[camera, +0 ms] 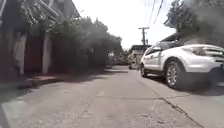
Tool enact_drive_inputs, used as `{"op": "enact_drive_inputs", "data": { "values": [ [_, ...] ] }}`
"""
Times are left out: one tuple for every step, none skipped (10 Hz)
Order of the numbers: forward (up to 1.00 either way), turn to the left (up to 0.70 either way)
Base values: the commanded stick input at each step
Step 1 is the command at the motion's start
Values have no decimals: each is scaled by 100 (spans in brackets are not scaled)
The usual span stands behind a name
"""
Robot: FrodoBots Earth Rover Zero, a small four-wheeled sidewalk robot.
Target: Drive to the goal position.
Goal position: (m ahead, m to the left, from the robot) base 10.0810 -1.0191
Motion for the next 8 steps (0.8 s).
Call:
{"op": "enact_drive_inputs", "data": {
  "values": [
    [50, 0],
    [50, 0],
    [50, 0],
    [50, 0],
    [50, 0],
    [50, 0],
    [50, 0],
    [50, 0]
  ]
}}
